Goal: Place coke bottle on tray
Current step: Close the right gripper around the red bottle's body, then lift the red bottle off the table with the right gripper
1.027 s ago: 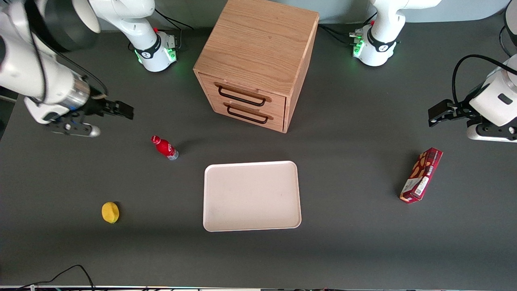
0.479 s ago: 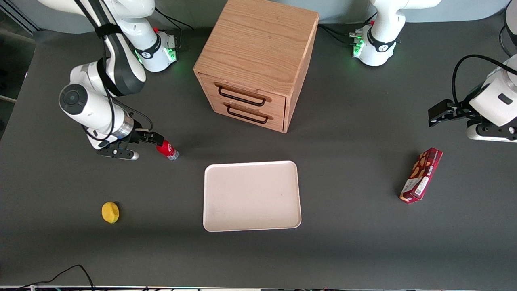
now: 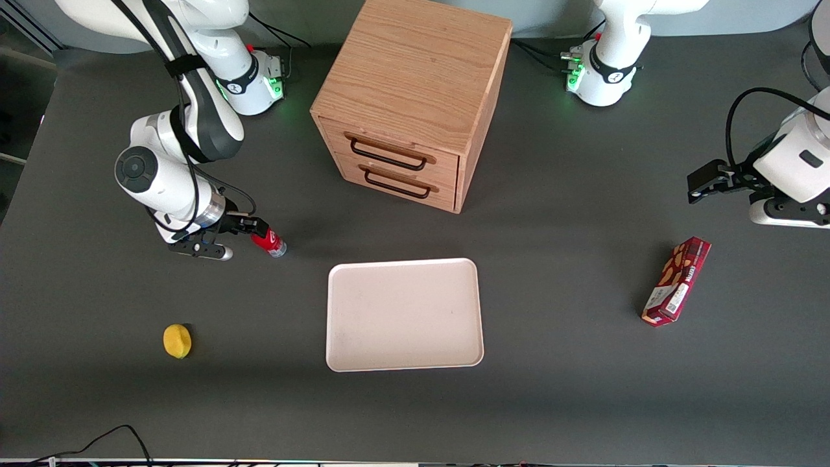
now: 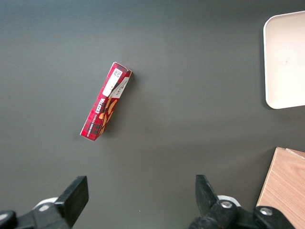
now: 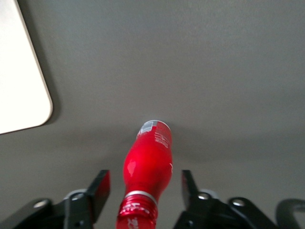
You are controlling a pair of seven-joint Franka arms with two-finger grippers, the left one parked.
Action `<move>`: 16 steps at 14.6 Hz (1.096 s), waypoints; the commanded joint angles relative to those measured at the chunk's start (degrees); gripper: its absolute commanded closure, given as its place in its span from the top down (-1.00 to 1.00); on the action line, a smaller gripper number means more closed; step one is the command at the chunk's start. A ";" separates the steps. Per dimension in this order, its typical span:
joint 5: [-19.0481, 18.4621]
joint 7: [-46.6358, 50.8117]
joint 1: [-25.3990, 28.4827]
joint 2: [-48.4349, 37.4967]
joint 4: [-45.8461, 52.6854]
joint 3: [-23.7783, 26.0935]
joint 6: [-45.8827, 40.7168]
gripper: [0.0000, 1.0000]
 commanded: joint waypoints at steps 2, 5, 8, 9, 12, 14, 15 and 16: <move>0.34 0.56 0.23 -1.84 -1.68 0.85 0.93 -1.00; -1.40 0.12 0.23 -3.15 0.85 0.85 -3.27 -1.00; -1.76 -1.19 -0.03 -5.53 10.68 0.33 -18.01 -1.00; -1.76 -1.81 -0.12 -5.45 15.24 -0.03 -23.11 -1.00; -1.24 -0.50 0.05 -2.30 31.40 -0.03 -34.65 -1.00; -0.97 3.26 0.06 3.83 44.92 0.49 -42.10 -1.00; -0.97 5.81 0.75 8.05 52.47 0.67 -45.80 -1.00; -1.15 9.58 2.41 13.22 60.29 0.67 -49.23 -1.00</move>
